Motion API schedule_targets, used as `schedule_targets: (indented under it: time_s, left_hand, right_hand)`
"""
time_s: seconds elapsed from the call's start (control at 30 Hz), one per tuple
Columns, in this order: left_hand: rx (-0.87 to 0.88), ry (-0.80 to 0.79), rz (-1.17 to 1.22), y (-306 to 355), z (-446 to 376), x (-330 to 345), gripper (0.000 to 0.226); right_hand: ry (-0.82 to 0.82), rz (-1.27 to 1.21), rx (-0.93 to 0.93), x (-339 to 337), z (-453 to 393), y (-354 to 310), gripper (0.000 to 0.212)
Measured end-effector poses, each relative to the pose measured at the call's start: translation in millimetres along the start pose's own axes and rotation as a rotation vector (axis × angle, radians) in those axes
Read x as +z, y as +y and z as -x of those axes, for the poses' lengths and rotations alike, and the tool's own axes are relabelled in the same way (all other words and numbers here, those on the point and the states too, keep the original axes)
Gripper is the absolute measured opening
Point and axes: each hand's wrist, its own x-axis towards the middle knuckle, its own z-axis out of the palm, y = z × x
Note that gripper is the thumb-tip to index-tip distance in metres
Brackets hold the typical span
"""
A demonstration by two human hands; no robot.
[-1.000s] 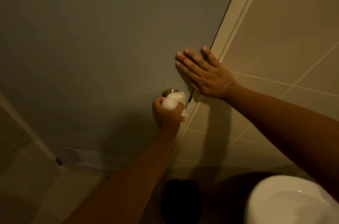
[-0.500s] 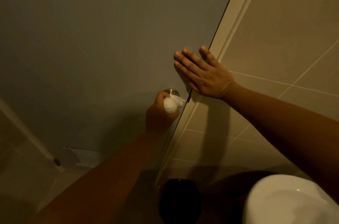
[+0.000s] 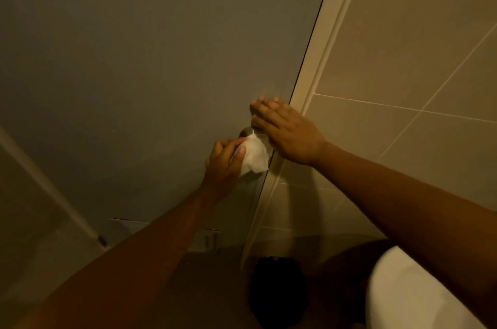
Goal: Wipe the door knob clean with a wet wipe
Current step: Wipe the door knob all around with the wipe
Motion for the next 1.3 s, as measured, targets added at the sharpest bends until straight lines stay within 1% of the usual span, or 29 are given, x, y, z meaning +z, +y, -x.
schedule_targets:
  time_s: [0.03, 0.1, 0.17, 0.27, 0.37, 0.47, 0.5, 0.57, 0.67, 0.73, 0.8, 0.83, 0.87, 0.9, 1.0, 1.03, 1.1, 1.13, 1.2, 1.27, 1.3]
  left_hand:
    - [0.019, 0.009, -0.077, -1, -1, -4, 0.047]
    - [0.048, -0.006, -0.158, 0, -3, -11, 0.05]
    - [0.087, -0.084, -0.135, 4, -7, -20, 0.052]
    - [0.174, -0.201, -0.128, 12, -12, -30, 0.048]
    - [0.264, -0.256, -0.187, 18, -17, -38, 0.047]
    - [0.331, -0.302, -0.265, 24, -23, -45, 0.051]
    - [0.334, -0.318, -0.284, 28, -27, -46, 0.053]
    - [0.306, -0.348, -0.286, 37, -34, -49, 0.055]
    - [0.229, -0.381, -0.146, 44, -38, -52, 0.051]
    - [0.277, -0.407, -0.154, 45, -37, -51, 0.051]
    - [0.349, -0.42, -0.266, 46, -35, -48, 0.051]
    - [0.359, -0.414, -0.302, 46, -33, -47, 0.05]
    - [0.35, -0.405, -0.288, 44, -32, -46, 0.049]
    - [0.299, -0.399, -0.199, 41, -29, -44, 0.048]
    - [-0.007, -0.333, 0.273, 33, -15, -40, 0.051]
    - [-0.076, -0.295, 0.35, 31, -11, -37, 0.051]
    - [-0.129, -0.23, 0.425, 27, -5, -27, 0.051]
    - [-0.125, -0.199, 0.435, 26, -4, -23, 0.052]
    - [-0.114, -0.17, 0.389, 26, -6, -19, 0.051]
    - [-0.113, -0.199, 0.268, 27, -12, -24, 0.053]
    - [-0.073, -0.234, 0.166, 28, -17, -28, 0.054]
  right_hand:
    - [-0.011, -0.061, 0.031, 4, 7, -11, 0.051]
    - [-0.016, -0.216, 0.165, 11, 19, -33, 0.044]
    - [-0.039, -0.424, 0.364, 17, 25, -53, 0.042]
    - [-0.032, -0.685, 0.637, 25, 26, -74, 0.048]
    - [0.025, -0.923, 0.818, 26, 21, -85, 0.052]
    - [0.049, -1.121, 0.995, 24, 15, -83, 0.052]
    - [0.043, -1.145, 1.021, 23, 14, -80, 0.051]
    - [0.018, -1.151, 1.012, 21, 12, -77, 0.051]
    - [0.018, -1.155, 1.004, 18, 11, -79, 0.049]
    - [0.041, -1.191, 1.036, 18, 12, -84, 0.047]
    - [0.1, -1.317, 1.096, 19, 13, -90, 0.045]
    - [0.119, -1.359, 1.119, 20, 13, -92, 0.045]
    - [0.122, -1.357, 1.126, 20, 12, -94, 0.045]
    - [0.105, -1.298, 1.108, 19, 10, -94, 0.045]
    - [-0.009, -1.031, 0.919, 15, 6, -85, 0.048]
    - [-0.047, -0.981, 0.863, 14, 5, -81, 0.049]
    - [-0.082, -0.946, 0.842, 15, 5, -78, 0.048]
    - [-0.063, -0.96, 0.873, 17, 5, -80, 0.047]
    - [0.043, -1.096, 1.029, 22, 5, -93, 0.046]
    - [0.187, -1.305, 1.212, 28, 4, -109, 0.048]
    - [0.257, -1.38, 1.273, 29, 2, -116, 0.048]
